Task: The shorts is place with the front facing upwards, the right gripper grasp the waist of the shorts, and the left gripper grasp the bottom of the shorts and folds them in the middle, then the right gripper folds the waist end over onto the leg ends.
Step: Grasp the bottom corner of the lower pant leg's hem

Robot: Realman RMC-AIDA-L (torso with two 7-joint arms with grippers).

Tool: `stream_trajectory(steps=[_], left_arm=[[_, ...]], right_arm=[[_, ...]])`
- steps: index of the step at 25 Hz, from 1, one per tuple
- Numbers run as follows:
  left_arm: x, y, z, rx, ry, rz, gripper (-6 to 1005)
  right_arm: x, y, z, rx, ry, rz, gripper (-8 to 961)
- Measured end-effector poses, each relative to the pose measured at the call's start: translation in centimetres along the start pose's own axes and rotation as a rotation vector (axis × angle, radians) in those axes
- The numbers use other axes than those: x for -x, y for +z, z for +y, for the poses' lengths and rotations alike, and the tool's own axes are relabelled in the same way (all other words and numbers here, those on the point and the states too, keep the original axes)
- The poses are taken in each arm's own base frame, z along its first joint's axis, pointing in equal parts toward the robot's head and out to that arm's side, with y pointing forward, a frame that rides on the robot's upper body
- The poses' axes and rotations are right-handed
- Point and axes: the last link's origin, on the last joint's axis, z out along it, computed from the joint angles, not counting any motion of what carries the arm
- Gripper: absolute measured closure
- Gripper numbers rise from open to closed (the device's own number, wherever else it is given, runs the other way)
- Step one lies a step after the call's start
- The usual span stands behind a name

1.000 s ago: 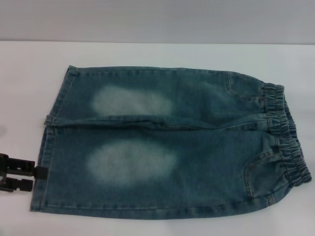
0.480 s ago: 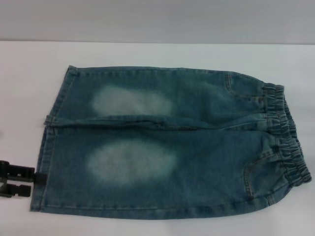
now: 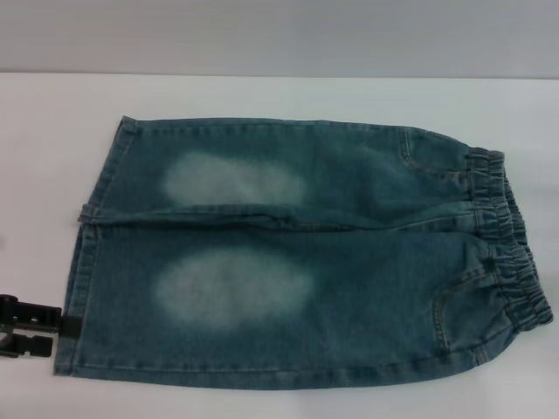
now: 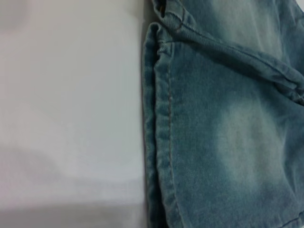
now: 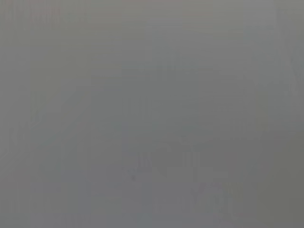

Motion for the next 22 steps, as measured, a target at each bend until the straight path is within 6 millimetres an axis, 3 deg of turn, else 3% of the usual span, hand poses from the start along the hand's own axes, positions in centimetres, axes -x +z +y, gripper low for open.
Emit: stream_trajectory(steps=[22], left_arm=[[0.0,0.31,-0.11,-0.013,0.008,-0.005,263]], right_arm=[[0.16,0.59,0.64,0.015,0.006,-0.009,394]])
